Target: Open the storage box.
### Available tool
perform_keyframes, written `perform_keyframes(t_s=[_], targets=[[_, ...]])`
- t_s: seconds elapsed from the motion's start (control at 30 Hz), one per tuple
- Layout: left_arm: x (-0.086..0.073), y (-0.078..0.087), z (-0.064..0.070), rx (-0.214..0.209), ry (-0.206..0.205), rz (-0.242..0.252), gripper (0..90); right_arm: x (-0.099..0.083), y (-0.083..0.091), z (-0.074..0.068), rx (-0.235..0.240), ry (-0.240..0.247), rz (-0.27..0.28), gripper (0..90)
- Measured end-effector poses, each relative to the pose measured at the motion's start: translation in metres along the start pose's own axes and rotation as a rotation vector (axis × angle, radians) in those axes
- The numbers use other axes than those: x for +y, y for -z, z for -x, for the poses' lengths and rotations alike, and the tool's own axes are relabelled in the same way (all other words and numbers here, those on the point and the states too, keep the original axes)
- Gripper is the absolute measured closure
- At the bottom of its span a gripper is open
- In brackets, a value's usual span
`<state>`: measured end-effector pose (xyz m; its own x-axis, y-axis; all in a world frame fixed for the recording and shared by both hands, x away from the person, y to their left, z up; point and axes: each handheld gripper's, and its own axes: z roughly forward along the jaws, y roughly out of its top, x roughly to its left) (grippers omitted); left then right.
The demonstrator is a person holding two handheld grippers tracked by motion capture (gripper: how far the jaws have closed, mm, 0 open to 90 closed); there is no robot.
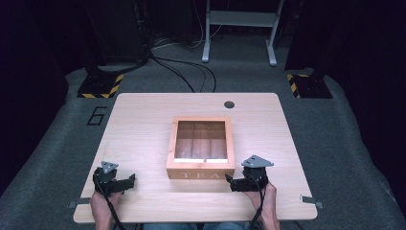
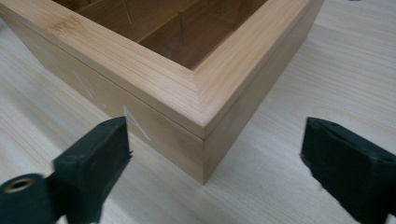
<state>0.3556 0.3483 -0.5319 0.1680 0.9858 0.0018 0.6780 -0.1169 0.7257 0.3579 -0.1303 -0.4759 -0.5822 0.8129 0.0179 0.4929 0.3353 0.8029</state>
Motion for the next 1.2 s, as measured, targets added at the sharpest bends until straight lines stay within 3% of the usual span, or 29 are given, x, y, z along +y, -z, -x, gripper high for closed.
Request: perform_keyframes(t_s=[0.33,0.5,1.2], targets=[[0.0001,-0.0002,-0.0002,0.000,-0.002,0.002,3.3,0.0002,-0.0021,-0.0036,0.027,0.025,0.020,39.8],[0.0001,-0.0002,-0.0002,0.001,-0.002,0.002,3.3,-0.0003,-0.0026,-0.0057,0.034,0.045,0.023,47.2],[0.0001,-0.0002,-0.0002,0.001,-0.002,0.003,3.3,-0.0017,0.0002,-0.0054,0.027,0.053,0.032,52.9]])
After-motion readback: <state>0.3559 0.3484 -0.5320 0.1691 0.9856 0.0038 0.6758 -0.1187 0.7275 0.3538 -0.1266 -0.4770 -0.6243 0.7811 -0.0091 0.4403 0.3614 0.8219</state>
